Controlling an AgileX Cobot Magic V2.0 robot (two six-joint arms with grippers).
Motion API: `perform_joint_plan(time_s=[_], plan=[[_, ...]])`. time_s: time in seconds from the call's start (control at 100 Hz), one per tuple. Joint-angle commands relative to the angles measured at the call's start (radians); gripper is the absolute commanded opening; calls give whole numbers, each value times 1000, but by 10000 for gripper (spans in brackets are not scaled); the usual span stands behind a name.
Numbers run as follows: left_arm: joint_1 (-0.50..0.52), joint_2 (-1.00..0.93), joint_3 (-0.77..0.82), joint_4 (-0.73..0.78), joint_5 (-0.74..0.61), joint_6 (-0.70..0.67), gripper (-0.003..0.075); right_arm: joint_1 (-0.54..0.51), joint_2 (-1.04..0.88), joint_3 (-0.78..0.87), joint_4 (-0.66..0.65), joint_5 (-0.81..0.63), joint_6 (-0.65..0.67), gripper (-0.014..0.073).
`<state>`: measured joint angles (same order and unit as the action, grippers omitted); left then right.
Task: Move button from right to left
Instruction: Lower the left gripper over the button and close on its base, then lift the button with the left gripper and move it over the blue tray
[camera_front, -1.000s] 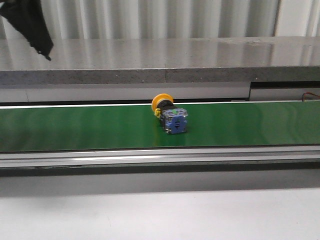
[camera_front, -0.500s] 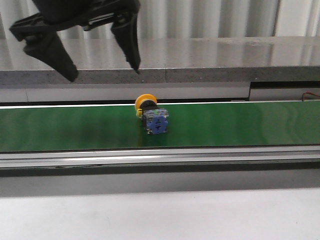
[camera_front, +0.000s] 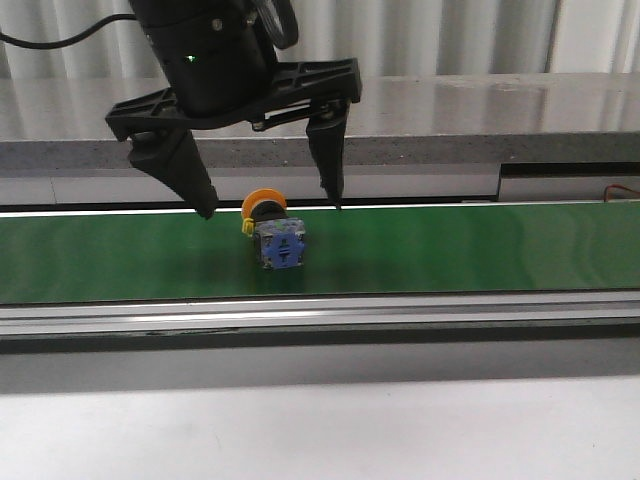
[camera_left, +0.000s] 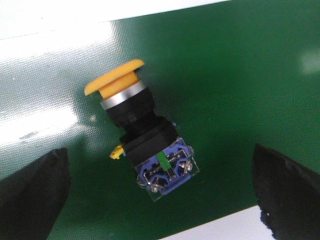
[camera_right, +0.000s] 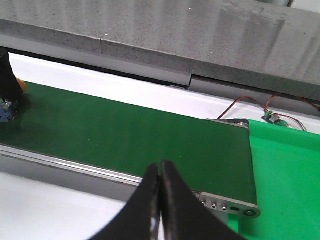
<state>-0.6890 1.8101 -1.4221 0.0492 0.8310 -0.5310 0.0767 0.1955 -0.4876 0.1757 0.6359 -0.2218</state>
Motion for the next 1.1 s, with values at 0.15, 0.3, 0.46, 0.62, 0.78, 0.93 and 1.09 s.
perform_joint_plan(time_s=[0.15, 0.3, 0.46, 0.62, 0.78, 0.93, 1.09], plan=[[-4, 18, -35, 31, -30, -46, 603, 1, 12, -22, 2, -77, -7, -67], [-4, 33, -35, 38, -32, -48, 485, 1, 12, -22, 2, -77, -7, -67], [-4, 33, -35, 57, -34, -68, 234, 1, 12, -22, 2, -77, -7, -67], [-4, 26, -35, 61, -30, -68, 115, 1, 12, -22, 2, -77, -7, -67], [-2, -21, -35, 80, -23, -68, 113, 1, 12, -22, 2, -77, -7, -67], [31, -73, -35, 126, 28, -66, 113, 1, 12, -22, 2, -77, -7, -67], [95, -114, -35, 165, 132, -12, 113, 1, 12, -22, 2, -77, -7, -67]])
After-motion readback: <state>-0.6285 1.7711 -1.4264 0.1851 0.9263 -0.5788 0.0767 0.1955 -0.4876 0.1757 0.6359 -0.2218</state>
